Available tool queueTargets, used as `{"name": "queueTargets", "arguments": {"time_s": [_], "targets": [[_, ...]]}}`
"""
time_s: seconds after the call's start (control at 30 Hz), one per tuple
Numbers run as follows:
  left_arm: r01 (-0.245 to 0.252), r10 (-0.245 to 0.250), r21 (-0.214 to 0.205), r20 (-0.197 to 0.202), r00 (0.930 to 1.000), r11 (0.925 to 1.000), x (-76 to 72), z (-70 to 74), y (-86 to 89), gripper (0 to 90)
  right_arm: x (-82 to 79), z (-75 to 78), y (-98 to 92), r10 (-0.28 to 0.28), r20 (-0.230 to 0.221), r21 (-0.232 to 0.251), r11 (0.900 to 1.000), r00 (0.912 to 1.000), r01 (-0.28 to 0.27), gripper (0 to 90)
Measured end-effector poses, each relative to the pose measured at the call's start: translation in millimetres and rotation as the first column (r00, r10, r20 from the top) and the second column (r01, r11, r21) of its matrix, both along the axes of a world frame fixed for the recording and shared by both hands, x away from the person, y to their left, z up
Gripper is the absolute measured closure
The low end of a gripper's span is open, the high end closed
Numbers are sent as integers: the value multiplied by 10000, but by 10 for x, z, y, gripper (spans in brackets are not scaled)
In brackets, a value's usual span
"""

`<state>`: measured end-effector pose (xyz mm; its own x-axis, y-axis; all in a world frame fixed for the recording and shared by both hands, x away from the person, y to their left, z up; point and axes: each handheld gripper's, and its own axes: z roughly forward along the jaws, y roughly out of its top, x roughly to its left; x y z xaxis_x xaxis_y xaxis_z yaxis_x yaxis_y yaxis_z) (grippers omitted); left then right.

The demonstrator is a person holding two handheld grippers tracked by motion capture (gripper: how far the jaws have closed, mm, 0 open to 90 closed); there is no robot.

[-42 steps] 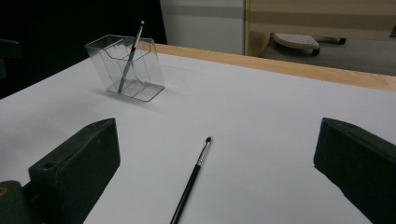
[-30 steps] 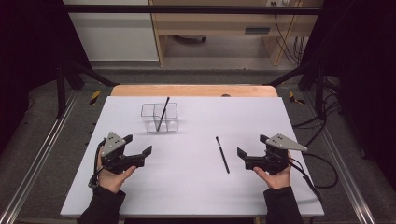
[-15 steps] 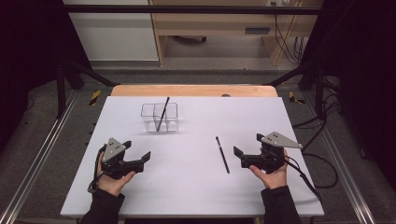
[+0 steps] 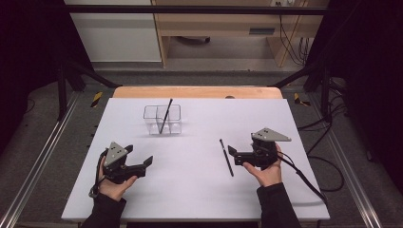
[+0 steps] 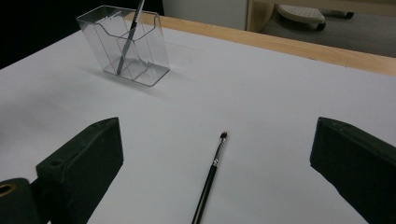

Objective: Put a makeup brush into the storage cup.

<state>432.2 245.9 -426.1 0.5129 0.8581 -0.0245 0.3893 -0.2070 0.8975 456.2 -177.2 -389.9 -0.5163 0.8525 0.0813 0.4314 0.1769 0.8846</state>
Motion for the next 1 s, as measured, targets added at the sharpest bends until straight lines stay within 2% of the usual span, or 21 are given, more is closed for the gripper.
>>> {"name": "queueTargets", "arguments": {"time_s": [0.37,0.53,0.73,1.0], "targets": [[-48,48,16,-69,10000,10000,13,-23,15,128,171,-30,152,105,-441,-507,9986,9990,-128,59],[-13,14,125,-97,10000,9999,23,-35,9,128,273,-104,198,73,-864,-846,9963,9962,-147,74],[26,-20,279,-226,9997,9996,36,-63,-1,128,371,-201,269,-18,-1423,-1466,9890,9898,-192,122],[77,-65,424,-284,9996,9991,46,-85,-21,128,473,-344,354,-141,-2079,-1960,9802,9781,-275,145]]}}
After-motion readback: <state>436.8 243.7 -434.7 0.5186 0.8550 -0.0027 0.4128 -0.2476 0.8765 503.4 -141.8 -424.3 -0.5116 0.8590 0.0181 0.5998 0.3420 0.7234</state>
